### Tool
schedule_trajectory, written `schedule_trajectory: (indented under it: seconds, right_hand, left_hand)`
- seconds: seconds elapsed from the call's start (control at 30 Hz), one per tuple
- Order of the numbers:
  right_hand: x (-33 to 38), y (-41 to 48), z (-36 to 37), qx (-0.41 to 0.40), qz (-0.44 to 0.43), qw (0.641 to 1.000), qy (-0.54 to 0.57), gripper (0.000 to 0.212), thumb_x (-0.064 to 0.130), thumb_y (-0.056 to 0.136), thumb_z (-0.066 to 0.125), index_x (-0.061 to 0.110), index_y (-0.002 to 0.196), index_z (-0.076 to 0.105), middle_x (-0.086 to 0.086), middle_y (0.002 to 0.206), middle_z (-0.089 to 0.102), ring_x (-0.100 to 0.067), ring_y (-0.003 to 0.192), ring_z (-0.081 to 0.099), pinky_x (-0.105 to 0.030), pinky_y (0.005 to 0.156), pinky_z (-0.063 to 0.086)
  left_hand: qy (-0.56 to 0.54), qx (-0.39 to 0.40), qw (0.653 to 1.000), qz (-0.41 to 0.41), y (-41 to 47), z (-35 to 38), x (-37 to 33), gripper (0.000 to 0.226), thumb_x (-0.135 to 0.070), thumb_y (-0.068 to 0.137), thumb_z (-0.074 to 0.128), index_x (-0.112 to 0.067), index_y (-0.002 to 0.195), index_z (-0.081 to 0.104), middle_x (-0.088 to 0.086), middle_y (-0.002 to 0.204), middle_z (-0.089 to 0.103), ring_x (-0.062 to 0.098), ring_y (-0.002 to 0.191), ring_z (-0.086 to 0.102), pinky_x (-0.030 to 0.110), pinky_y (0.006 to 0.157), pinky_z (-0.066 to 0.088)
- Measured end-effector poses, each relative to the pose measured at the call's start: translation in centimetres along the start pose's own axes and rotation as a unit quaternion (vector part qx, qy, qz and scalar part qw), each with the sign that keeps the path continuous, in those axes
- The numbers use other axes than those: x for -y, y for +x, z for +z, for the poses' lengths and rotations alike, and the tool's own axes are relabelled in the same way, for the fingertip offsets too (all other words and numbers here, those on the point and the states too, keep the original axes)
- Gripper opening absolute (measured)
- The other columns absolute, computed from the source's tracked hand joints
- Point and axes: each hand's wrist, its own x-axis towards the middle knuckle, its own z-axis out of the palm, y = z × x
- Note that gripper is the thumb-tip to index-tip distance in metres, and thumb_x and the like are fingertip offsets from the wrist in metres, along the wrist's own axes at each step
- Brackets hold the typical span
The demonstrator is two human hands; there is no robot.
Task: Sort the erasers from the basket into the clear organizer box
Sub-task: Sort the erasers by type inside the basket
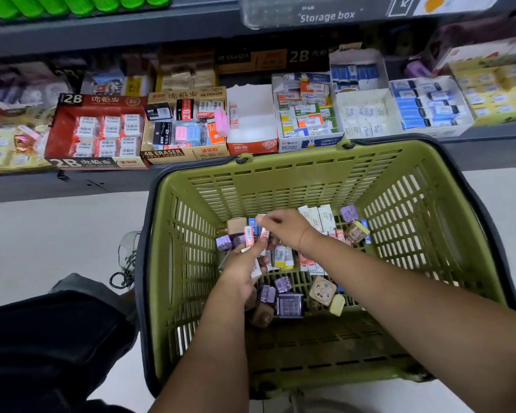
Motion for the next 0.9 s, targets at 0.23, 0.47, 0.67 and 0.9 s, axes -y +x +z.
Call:
schedule_trajectory:
  seconds: [0.23,0.47,0.67,0.9]
  right_hand:
    - [-1.0,-0.7,-4.4,-0.076,0.052,0.989,0.113,0.011,-0.002,0.085,0.065,-0.002,0.094,0.061,-0.008,0.070,0.057,-0.001,0.036,0.051,-0.013,0.039,0.042]
    - [-2.3,-0.7,-9.5,-0.122,0.095,0.988,0.024,0.018,0.009,0.082,0.073,0.011,0.070,0.059,-0.006,0.063,0.057,-0.014,0.050,0.048,-0.022,0.047,0.045]
    - [-5.0,-2.0,-12.7,-0.125,0.106,0.982,-0.098,0.014,0.015,0.082,0.069,0.020,0.070,0.063,-0.008,0.078,0.065,-0.021,0.072,0.059,-0.032,0.071,0.050]
    - [-7.1,-2.4,-12.2,-0.107,0.135,0.978,-0.117,0.003,0.013,0.083,0.067,0.011,0.086,0.068,-0.018,0.099,0.070,-0.024,0.080,0.062,-0.036,0.083,0.053]
  left_hand:
    - [0.026,-0.013,1.000,0.005,-0.2,0.9,-0.2,0.031,-0.023,0.094,0.061,-0.005,0.119,0.055,0.005,0.083,0.074,0.012,0.047,0.042,0.021,0.047,0.039]
    - [0.054,-0.036,0.997,0.046,-0.3,1.0,-0.1,0.025,-0.026,0.097,0.056,-0.007,0.113,0.052,0.004,0.082,0.068,0.012,0.048,0.041,0.022,0.042,0.037]
    - [0.144,-0.042,0.987,0.059,-0.1,1.5,1.1,0.032,-0.035,0.088,0.068,-0.004,0.094,0.067,-0.005,0.061,0.063,0.005,0.036,0.043,0.015,0.037,0.037]
    - [0.180,0.018,0.982,0.049,-0.5,3.2,2.0,0.039,-0.037,0.088,0.068,-0.003,0.108,0.066,0.005,0.087,0.074,0.011,0.040,0.042,0.021,0.042,0.040]
